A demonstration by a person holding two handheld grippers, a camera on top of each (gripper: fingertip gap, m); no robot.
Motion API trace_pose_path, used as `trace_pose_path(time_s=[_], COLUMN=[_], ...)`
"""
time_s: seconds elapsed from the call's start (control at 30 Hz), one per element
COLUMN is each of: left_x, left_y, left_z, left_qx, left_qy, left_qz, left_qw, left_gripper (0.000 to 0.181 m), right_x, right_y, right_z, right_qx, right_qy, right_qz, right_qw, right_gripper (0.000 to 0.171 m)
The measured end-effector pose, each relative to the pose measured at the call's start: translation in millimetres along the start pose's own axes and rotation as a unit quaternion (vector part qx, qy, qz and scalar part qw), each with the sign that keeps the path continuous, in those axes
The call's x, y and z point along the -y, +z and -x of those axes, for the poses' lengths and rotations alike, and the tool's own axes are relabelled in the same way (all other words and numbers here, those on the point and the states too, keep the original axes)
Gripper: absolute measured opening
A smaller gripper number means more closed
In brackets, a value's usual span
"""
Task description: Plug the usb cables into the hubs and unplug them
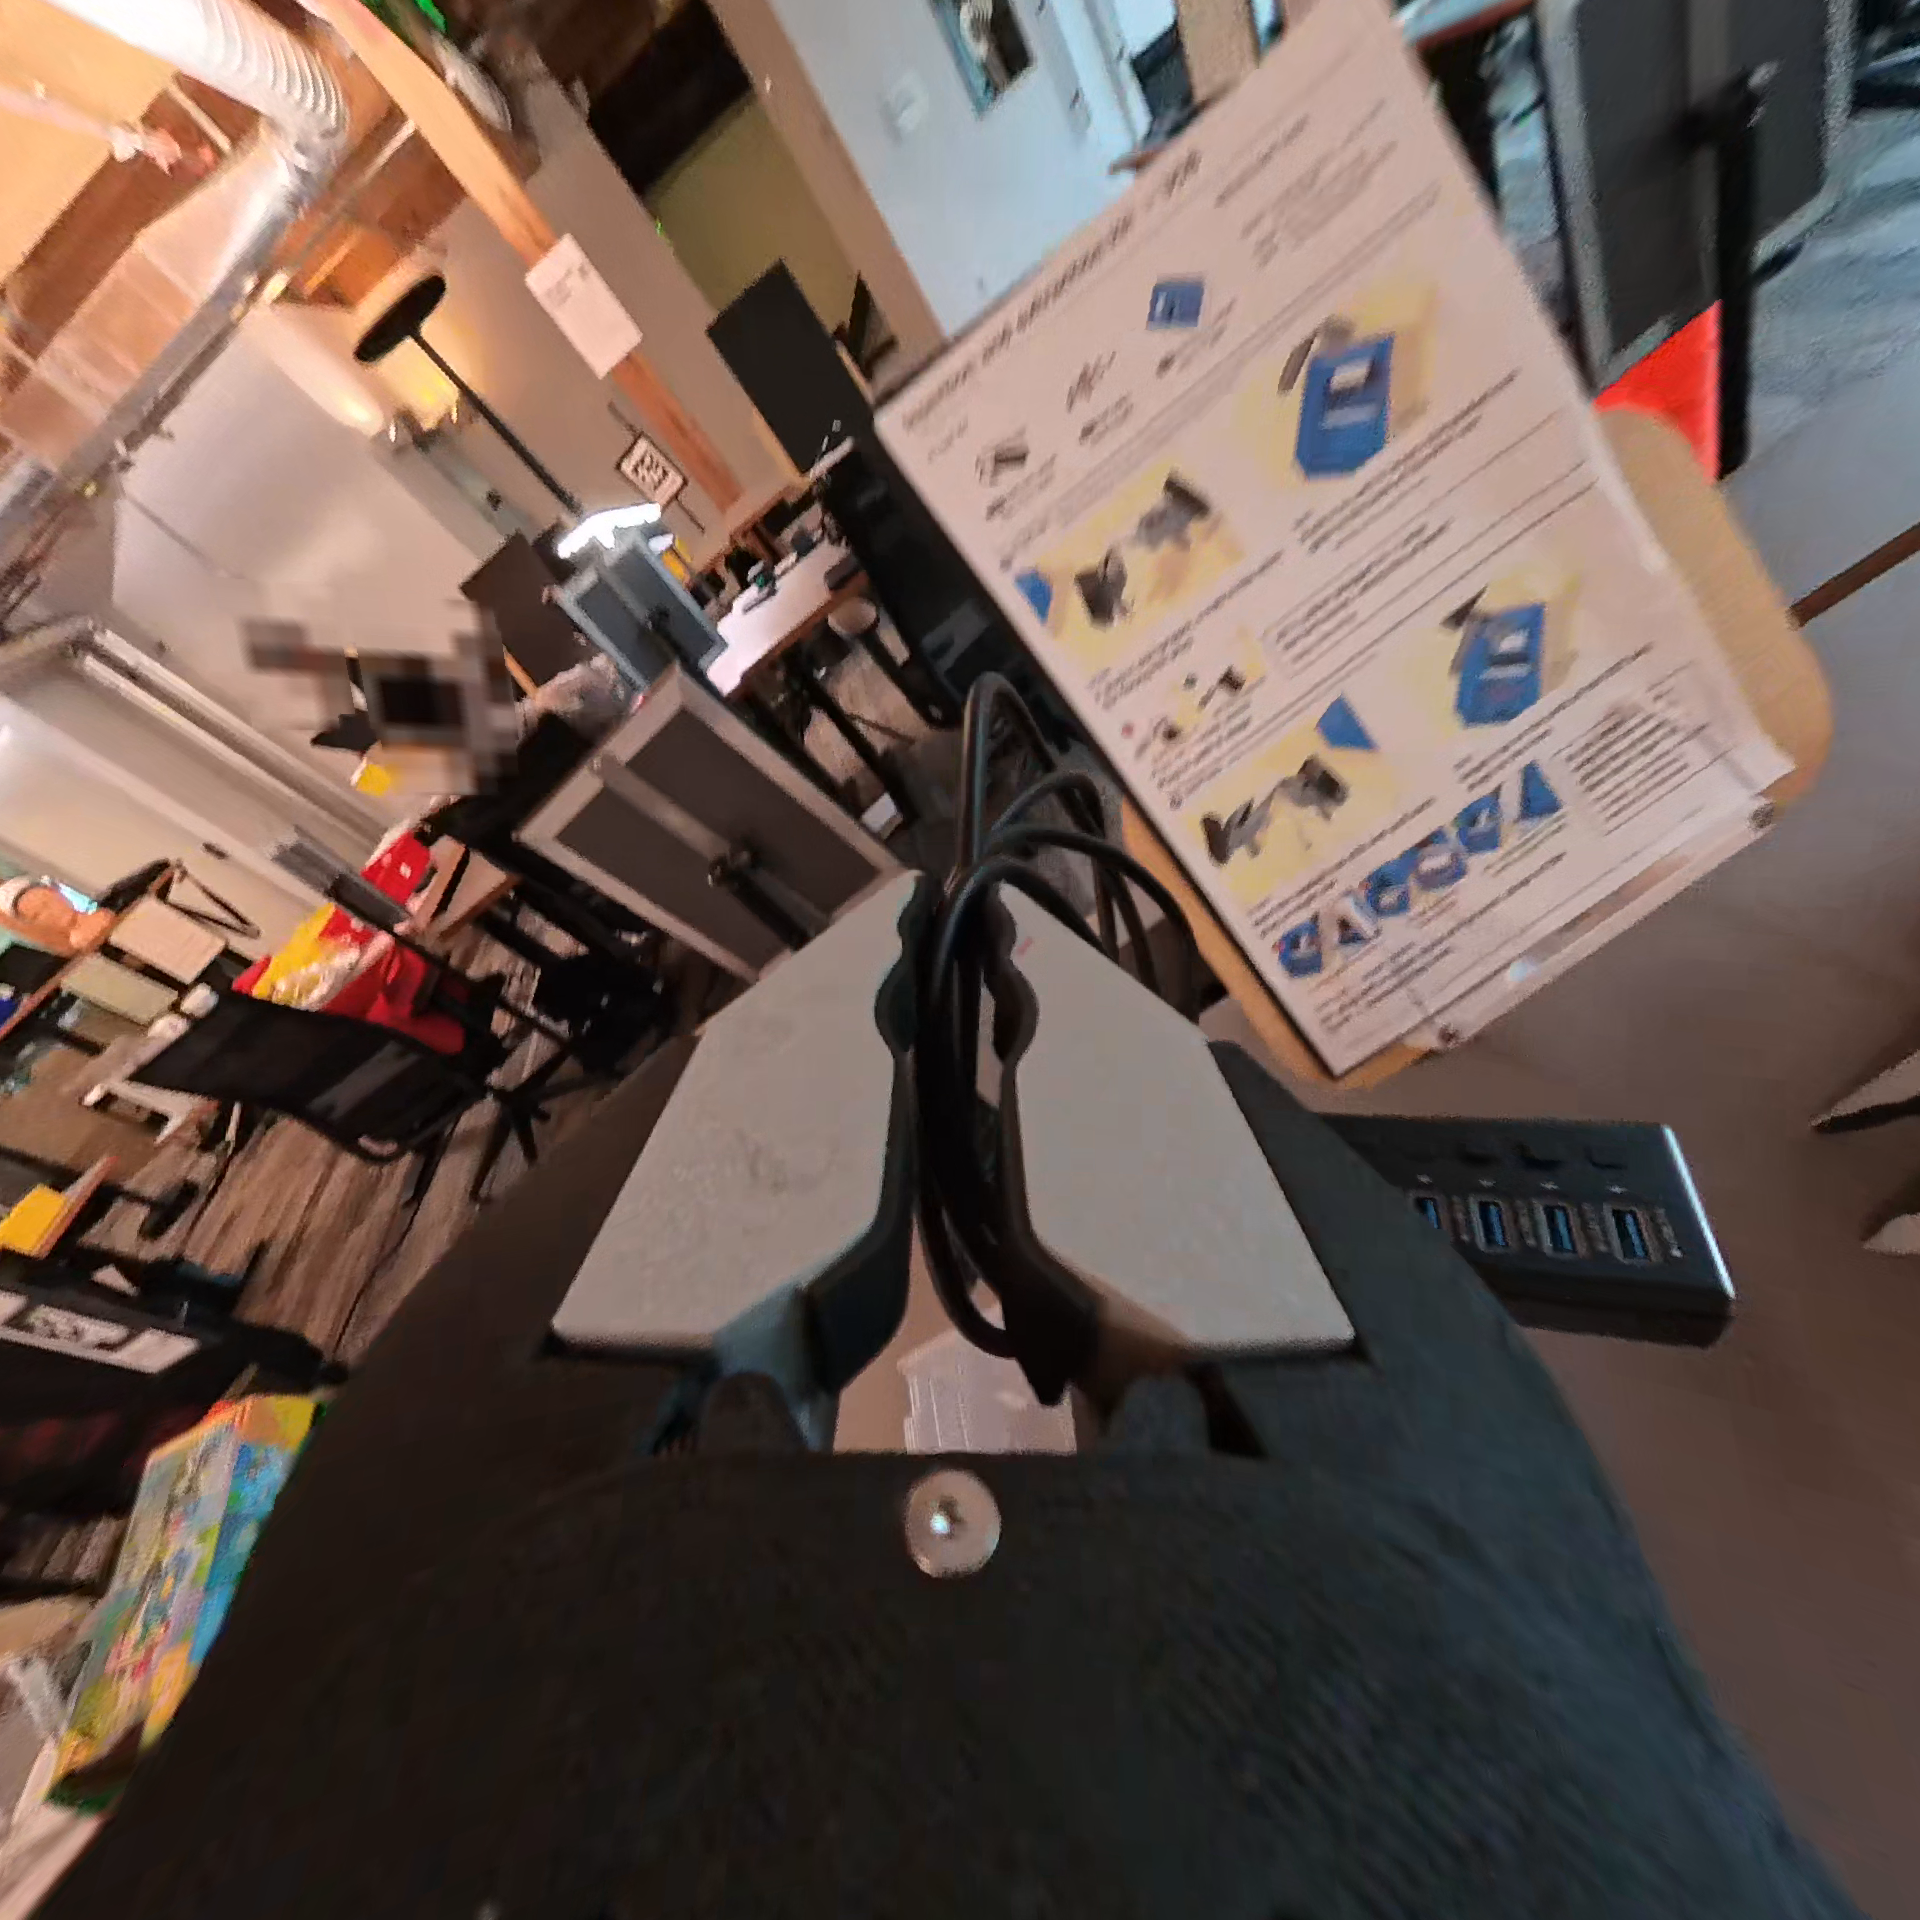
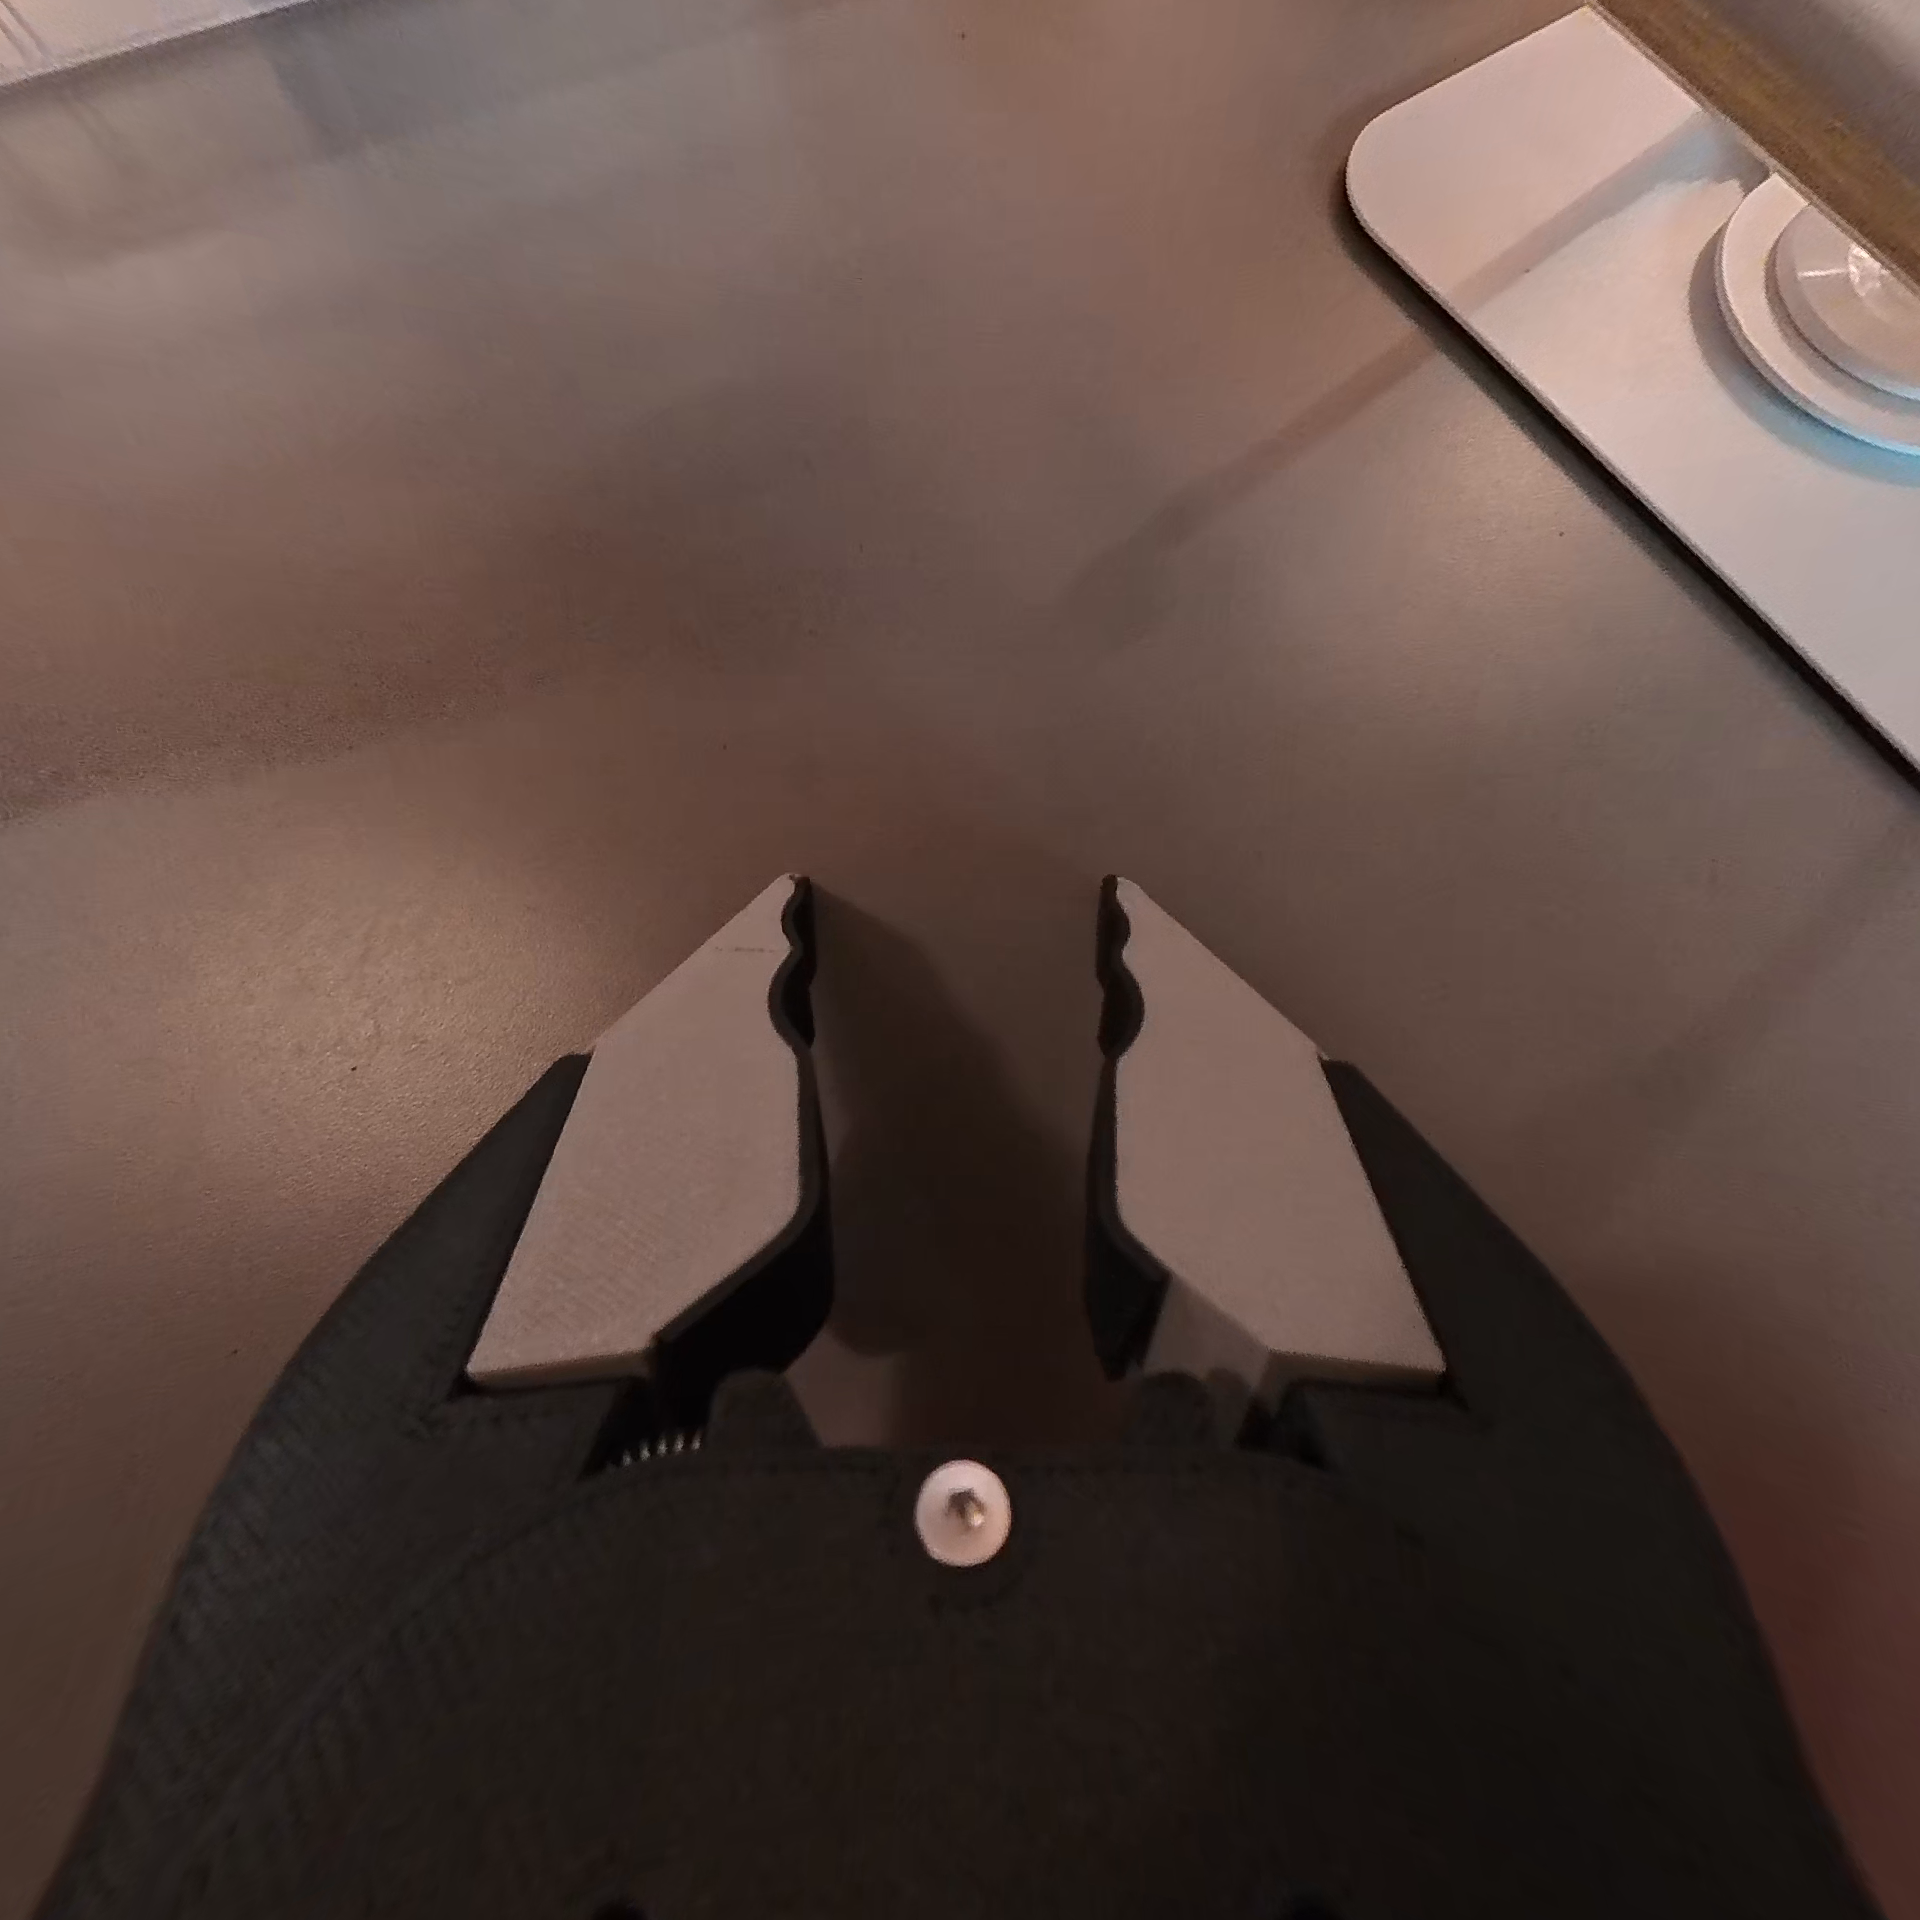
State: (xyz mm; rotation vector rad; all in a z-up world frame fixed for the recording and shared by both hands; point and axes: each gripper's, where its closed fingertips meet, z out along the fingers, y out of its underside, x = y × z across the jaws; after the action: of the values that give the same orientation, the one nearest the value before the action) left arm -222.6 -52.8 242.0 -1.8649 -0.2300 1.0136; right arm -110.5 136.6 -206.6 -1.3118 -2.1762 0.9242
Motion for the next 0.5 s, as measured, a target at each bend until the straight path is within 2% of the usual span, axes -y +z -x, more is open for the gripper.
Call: trace_pose_path(time_s=[0.1,0.2,0.27,0.37,0.5], left_x=[37.1,63.3,72.5,63.3,13.2], left_y=[-7.3,-14.2,-13.7,-4.8,11.0], left_z=[-7.5,-21.2,-36.9,-71.3,-140.7], left_qx=[-0.010,-0.019,-0.041,-0.083,-0.160], left_qy=[0.015,0.036,0.031,0.033,0.053], left_qz=[-0.017,-0.032,-0.041,-0.031,0.005], left_qw=[1.000,0.999,0.998,0.996,0.986], left_gripper=[0.007,0.007,0.007,0.007,0.007], right_x=[-0.1,-1.4,-2.1,-4.1,-4.3], right_y=[-0.3,-3.1,-5.0,-8.6,-14.3], right_z=[0.5,1.1,-5.8,-16.5,-31.5], right_qx=[0.001,-0.003,-0.027,-0.060,-0.086], right_qy=[-0.002,-0.022,-0.032,-0.039,-0.020], right_qz=[0.001,0.001,0.004,0.013,0.007], right_qw=[1.000,1.000,0.999,0.997,0.996], right_gripper=[0.051,0.021,0.026,0.028,0.026])
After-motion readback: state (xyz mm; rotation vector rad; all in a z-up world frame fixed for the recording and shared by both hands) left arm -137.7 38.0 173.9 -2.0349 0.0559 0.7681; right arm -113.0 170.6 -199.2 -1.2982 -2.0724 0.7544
